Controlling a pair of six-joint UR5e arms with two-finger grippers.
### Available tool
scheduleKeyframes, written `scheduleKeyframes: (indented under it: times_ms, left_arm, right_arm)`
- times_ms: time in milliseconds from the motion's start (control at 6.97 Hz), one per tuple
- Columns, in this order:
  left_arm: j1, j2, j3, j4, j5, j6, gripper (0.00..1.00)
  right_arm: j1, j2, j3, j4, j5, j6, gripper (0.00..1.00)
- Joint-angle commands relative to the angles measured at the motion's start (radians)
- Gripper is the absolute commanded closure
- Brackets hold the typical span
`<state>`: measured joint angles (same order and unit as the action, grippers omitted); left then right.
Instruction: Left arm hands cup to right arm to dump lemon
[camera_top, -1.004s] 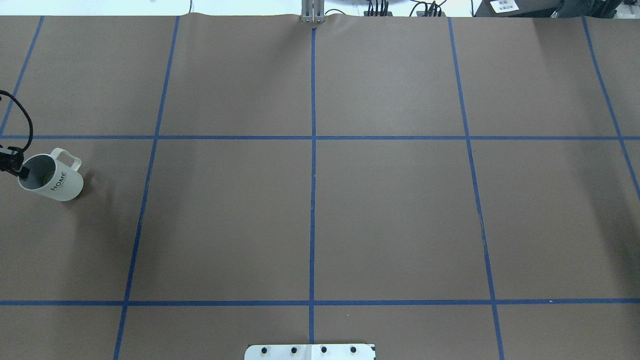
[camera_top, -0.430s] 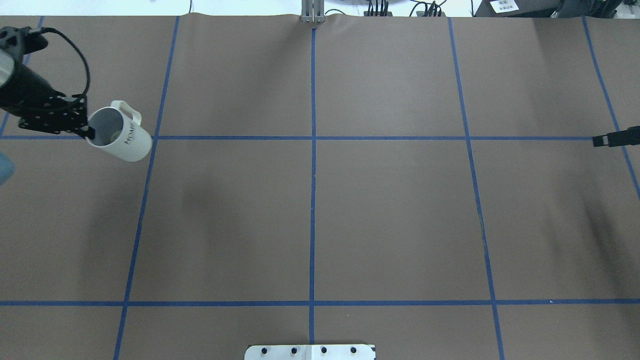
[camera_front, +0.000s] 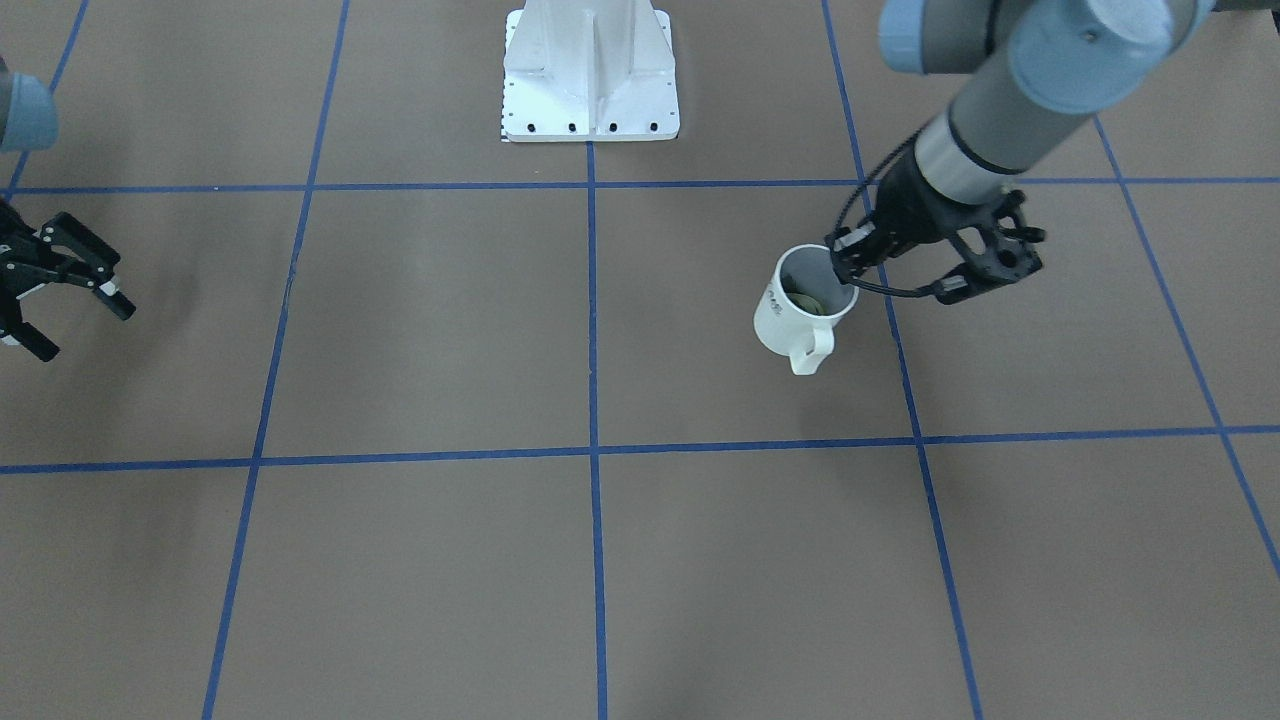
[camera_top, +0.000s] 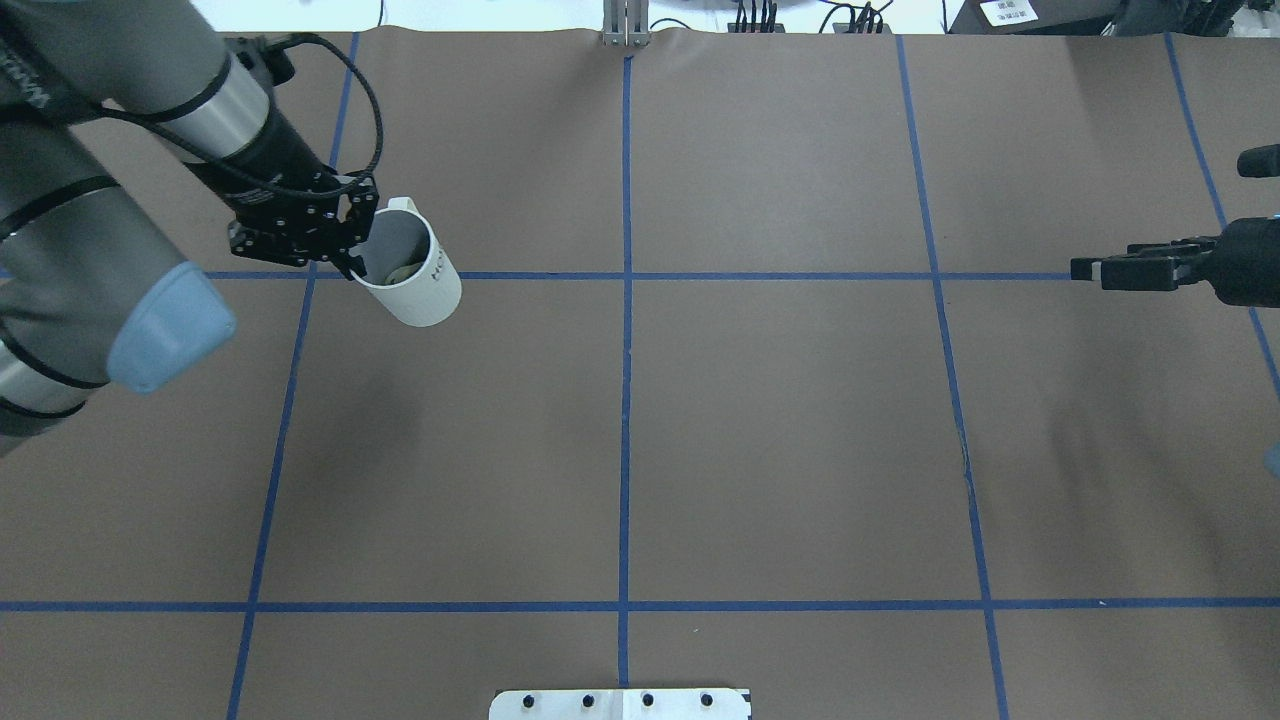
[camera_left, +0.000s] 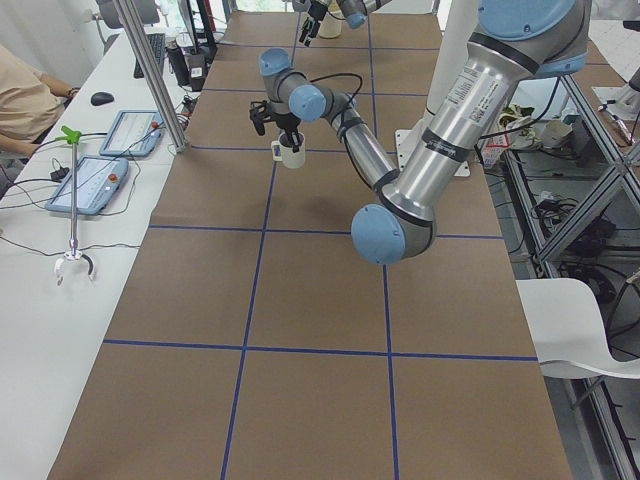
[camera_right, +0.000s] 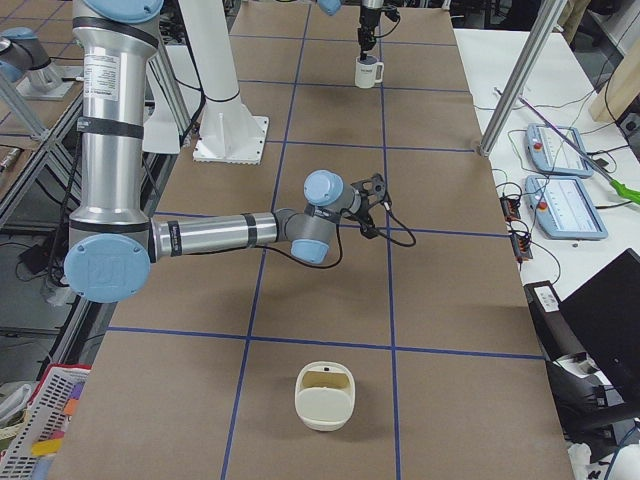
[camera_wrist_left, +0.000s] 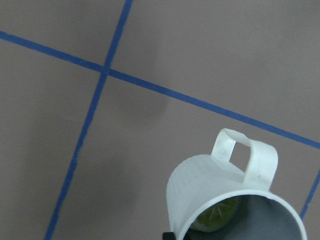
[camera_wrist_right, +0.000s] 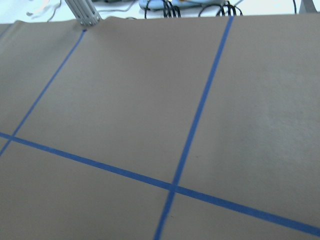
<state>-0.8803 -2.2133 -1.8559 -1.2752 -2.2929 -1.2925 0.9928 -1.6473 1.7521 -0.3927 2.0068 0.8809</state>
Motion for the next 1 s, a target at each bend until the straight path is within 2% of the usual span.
scheduleKeyframes:
  times_ms: [0, 143, 287, 430, 574, 717, 860]
  left_arm:
    - [0.075, -0.281, 0.155, 0.172, 0.056, -0.155, 1.0]
    - [0.083, -0.36, 0.238, 0.168, 0.056, -0.25, 1.0]
    - [0.083, -0.38, 0.254, 0.169, 0.055, -0.263, 1.0]
    - [0.084, -0.381, 0.257, 0.169, 0.055, -0.265, 1.0]
    - [0.083, -0.379, 0.261, 0.169, 0.055, -0.284, 1.0]
    - [0.083, -0.379, 0.259, 0.171, 0.055, -0.288, 1.0]
    - [0.09, -0.379, 0.259, 0.166, 0.053, -0.312, 1.0]
  right_arm:
    - [-0.254, 0.03, 0.099, 0.005, -0.415, 0.016, 0.01]
    - [-0.387, 0.044, 0.109, 0.005, -0.589, 0.041, 0.01]
    - [-0.563, 0.094, 0.106, 0.003, -0.849, 0.052, 0.01]
    - [-0.705, 0.159, 0.101, -0.032, -1.057, 0.05, 0.01]
    - [-0.793, 0.256, 0.099, -0.102, -1.18, 0.052, 0.01]
    - [-0.871, 0.3, 0.092, -0.136, -1.308, 0.043, 0.03]
    - [-0.905, 0.334, 0.087, -0.2, -1.388, 0.035, 0.03]
